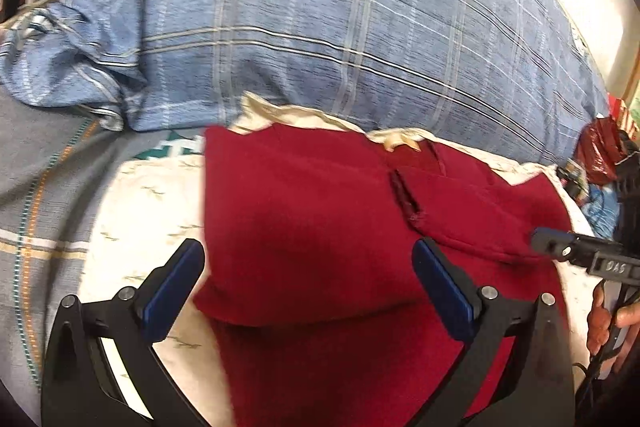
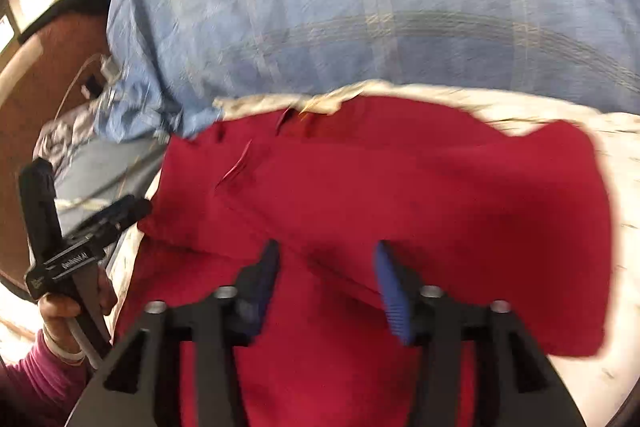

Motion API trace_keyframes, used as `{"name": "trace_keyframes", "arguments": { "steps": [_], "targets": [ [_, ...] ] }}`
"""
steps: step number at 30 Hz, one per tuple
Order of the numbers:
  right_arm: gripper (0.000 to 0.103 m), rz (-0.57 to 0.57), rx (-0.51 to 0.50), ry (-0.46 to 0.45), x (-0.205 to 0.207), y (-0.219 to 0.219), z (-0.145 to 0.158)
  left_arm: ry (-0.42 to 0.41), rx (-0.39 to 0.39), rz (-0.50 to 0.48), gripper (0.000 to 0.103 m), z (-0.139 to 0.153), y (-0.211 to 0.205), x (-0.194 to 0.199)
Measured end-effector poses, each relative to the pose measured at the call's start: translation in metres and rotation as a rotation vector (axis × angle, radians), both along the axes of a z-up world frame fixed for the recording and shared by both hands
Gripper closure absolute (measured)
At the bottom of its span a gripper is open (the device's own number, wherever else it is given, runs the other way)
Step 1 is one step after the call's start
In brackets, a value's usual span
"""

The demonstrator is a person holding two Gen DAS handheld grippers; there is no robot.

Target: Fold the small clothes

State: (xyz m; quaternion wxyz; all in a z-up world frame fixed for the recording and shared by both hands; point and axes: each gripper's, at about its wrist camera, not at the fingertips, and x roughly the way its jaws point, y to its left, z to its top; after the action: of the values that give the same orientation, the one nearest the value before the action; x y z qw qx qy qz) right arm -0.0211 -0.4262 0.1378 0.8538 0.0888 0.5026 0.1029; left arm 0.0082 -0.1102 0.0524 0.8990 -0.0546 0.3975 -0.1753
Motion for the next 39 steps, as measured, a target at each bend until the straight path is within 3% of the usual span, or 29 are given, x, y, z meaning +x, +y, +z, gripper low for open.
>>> {"name": "trace_keyframes", "arguments": {
  "steps": [6,11,12,13,14,16,18,22,27,33,39],
  "targets": [
    [0.043,-0.125,0.059,-0.041,-0.019,-0.052,0.024,-0.001,-0.047,-0.044,0.0,0.013,-0.038,0.01],
    [0.043,-0.181,0.075,-0.042,-0.038,-0.078,0.025,0.047,0.016,-0.111,0.002,0.001,-0.098,0.031],
    [0.043,-0.187,0.08,-0.044,-0.041,-0.082,0.024,0.062,0.02,-0.118,0.009,-0.002,-0.104,0.034],
    [0.042,-0.196,0.086,-0.049,-0.044,-0.087,0.026,0.084,0.021,-0.128,0.034,-0.007,-0.112,0.038],
    [0.04,-0.203,0.087,-0.051,-0.047,-0.091,0.026,0.116,0.025,-0.137,0.07,-0.011,-0.121,0.043],
    [0.038,-0.217,0.075,-0.054,-0.051,-0.099,0.028,0.128,0.07,-0.12,0.096,-0.013,-0.129,0.048],
    [0.038,-0.233,0.072,-0.056,-0.054,-0.106,0.029,0.117,0.051,-0.134,0.096,-0.003,-0.128,0.05],
    [0.038,-0.267,0.094,-0.074,-0.053,-0.115,0.033,0.027,-0.004,-0.128,0.102,0.044,-0.094,0.047],
    [0.038,-0.27,0.108,-0.082,-0.045,-0.111,0.033,0.001,-0.04,-0.064,0.102,0.064,-0.048,0.043],
    [0.033,-0.259,0.066,-0.062,-0.033,-0.099,0.025,0.006,0.029,0.011,0.102,0.041,-0.005,0.028],
    [0.027,-0.332,0.067,0.004,0.0,-0.108,0.002,0.083,0.003,0.051,0.102,0.003,0.009,0.026]
  ]
}}
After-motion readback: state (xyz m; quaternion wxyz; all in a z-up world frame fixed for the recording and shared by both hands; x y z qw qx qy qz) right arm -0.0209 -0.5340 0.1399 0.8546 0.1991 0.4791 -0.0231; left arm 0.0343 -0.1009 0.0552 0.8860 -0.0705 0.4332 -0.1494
